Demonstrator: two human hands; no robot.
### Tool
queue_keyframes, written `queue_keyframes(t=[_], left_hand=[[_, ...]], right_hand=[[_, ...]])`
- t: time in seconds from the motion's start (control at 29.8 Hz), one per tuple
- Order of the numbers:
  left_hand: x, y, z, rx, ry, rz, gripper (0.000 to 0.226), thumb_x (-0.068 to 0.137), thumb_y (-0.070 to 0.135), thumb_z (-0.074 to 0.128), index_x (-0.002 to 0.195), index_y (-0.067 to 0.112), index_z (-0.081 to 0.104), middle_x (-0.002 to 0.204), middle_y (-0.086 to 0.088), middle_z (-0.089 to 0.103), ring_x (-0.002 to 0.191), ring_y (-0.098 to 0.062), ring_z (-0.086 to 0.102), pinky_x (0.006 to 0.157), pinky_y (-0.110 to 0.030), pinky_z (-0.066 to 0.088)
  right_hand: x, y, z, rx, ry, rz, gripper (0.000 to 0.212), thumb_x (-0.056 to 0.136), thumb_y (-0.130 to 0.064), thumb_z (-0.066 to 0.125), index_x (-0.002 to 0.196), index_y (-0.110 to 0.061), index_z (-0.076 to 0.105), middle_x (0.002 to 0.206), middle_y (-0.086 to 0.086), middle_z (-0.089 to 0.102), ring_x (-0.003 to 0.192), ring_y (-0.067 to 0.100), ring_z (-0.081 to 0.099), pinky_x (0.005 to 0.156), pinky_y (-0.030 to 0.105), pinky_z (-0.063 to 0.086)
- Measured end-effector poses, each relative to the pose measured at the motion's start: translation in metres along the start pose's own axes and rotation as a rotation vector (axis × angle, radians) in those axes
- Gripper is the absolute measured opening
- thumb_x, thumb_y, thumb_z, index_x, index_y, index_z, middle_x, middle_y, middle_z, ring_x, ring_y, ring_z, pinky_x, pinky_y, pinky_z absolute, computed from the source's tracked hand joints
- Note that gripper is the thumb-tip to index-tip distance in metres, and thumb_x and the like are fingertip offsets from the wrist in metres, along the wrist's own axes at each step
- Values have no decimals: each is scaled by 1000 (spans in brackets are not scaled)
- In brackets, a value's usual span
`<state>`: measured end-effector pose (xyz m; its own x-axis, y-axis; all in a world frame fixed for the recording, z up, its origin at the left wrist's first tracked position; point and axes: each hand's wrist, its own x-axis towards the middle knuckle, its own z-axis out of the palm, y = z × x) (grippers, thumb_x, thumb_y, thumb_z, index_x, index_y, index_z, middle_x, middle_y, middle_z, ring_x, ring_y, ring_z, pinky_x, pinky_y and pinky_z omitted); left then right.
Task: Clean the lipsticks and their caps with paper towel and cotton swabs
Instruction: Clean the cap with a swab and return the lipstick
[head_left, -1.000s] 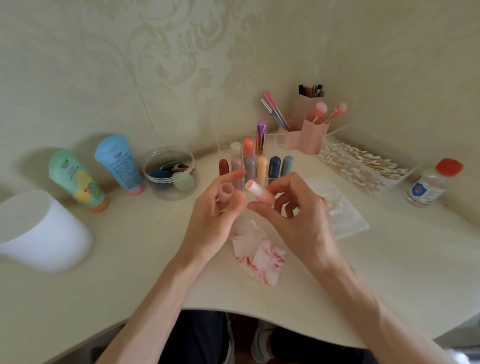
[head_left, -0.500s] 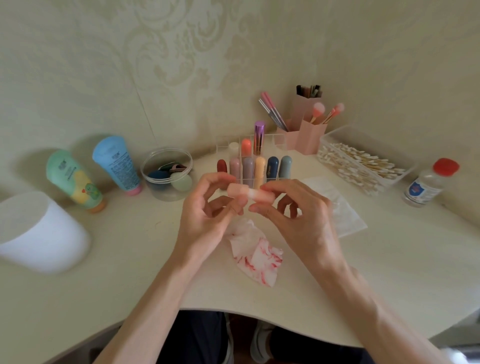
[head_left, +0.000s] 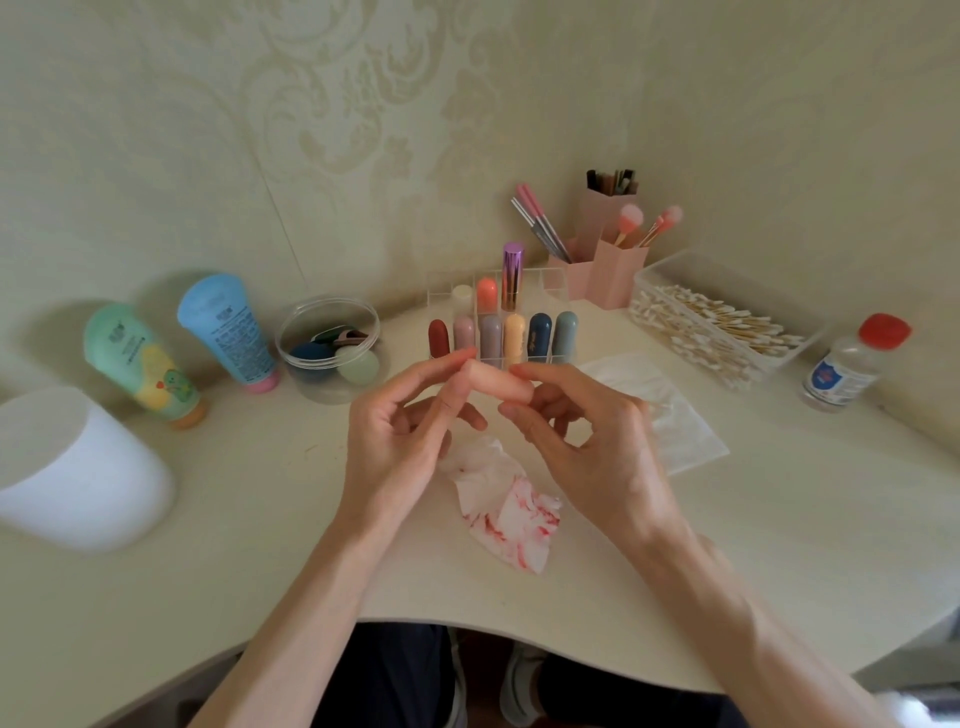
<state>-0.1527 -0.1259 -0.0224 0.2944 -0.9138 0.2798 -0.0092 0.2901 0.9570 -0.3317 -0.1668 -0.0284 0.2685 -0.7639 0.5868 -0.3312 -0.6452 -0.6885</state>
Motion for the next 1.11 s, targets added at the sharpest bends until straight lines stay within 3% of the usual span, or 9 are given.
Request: queue_keyframes(t=[0.2,0.34,0.44,0.54,0.64,0.74,0.87,0.97,1.11], left_hand=[[0,-4,0,23,-40,30,24,94,10,71,118,9,75,99,-7,78,69,-25,72,59,-18,50],[4,-5,5,80,-99,111,34,90,10,76,124,11,72,102,-6,79,80,-25,75,72,-34,61],[9,-3,10,116,-69,138,30,89,17,77,119,17,73,97,-2,79,73,-17,72,71,-35,60],[11,-1,17,138,-90,155,29,91,18,75,120,19,72,96,3,77,84,-10,70,70,-27,58],[10,-1,19,118,-105,140,36,90,13,76,125,17,69,97,4,76,79,-12,71,67,-28,59],[10,1,21,113,-60,110,39,87,16,80,124,21,67,98,0,76,72,-16,71,66,-29,60],[22,9,19,227,39,156,29,88,20,82,113,23,69,103,6,77,81,-19,72,72,-29,58],[46,18,8,352,173,231,25,91,21,80,112,27,67,100,15,75,84,-12,70,68,-21,51],[82,28,-3,590,261,297,23,92,24,77,108,33,64,89,25,70,77,-2,65,68,-15,47]], right_hand=[[-2,5,-2,-26,-25,3,27,92,-16,81,118,-14,74,80,-14,71,71,4,66,71,9,48],[-1,4,-3,16,-66,69,26,93,-17,80,118,-18,72,80,-19,70,72,4,68,70,10,48],[1,4,-3,37,-85,110,25,95,-18,78,119,-20,71,81,-18,72,75,5,71,69,13,50],[2,6,-6,30,-66,144,25,95,-21,78,119,-23,70,81,-15,73,77,7,72,69,14,51],[2,6,-8,12,-66,125,24,95,-22,78,118,-24,71,83,-16,73,77,4,71,68,12,48],[3,5,-7,-6,-77,137,28,94,-26,79,121,-25,71,86,-15,73,76,3,69,68,12,48],[3,9,-6,-67,-56,160,35,95,-34,76,128,-27,66,86,-16,69,73,6,66,67,16,51],[2,14,-7,-115,-24,165,30,98,-32,72,127,-28,66,86,-16,67,71,9,64,66,24,54],[1,17,-6,-135,-14,159,27,98,-26,72,125,-28,67,85,-16,66,73,11,63,65,21,52]])
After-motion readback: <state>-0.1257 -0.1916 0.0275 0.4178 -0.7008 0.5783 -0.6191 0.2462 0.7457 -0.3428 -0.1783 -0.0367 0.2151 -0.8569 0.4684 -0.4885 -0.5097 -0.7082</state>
